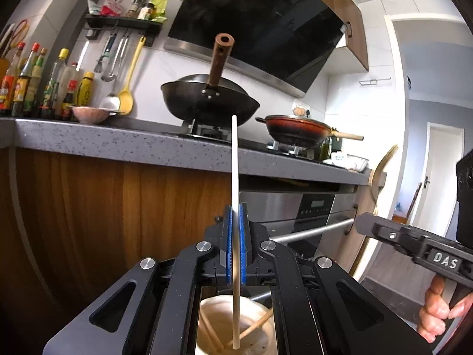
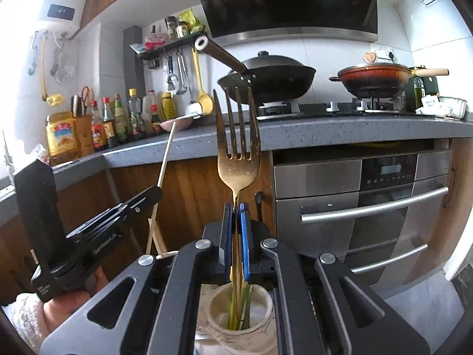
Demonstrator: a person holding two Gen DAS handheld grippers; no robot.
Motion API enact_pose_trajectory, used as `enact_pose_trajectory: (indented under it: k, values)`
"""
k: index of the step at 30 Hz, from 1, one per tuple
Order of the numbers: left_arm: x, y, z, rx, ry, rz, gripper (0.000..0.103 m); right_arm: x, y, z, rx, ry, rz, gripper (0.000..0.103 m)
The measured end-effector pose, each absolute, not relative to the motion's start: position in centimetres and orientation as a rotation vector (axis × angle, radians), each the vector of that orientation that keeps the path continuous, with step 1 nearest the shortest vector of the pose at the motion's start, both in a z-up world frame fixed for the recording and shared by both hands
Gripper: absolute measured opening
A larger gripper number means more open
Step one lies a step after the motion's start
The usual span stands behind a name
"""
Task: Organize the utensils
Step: 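Lift the chopstick with the left tool while the right lifts the gold fork toward the holder, then insert the chopstick into the larger cup while the right tool puts the gold fork in the smaller cup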
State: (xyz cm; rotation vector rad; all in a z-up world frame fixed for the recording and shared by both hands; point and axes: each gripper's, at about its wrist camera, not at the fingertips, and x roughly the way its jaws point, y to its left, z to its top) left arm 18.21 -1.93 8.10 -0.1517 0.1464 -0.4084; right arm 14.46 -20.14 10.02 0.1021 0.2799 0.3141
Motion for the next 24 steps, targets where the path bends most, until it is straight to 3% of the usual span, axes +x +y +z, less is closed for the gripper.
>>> enact_pose_trajectory:
  k: [24]
  values:
    - [14.6, -1.8, 2.3, -0.003, 0.313, -0.451, 0.005, 16.8, -21.7, 2.5, 0.174, 0.469, 0.302, 0.006]
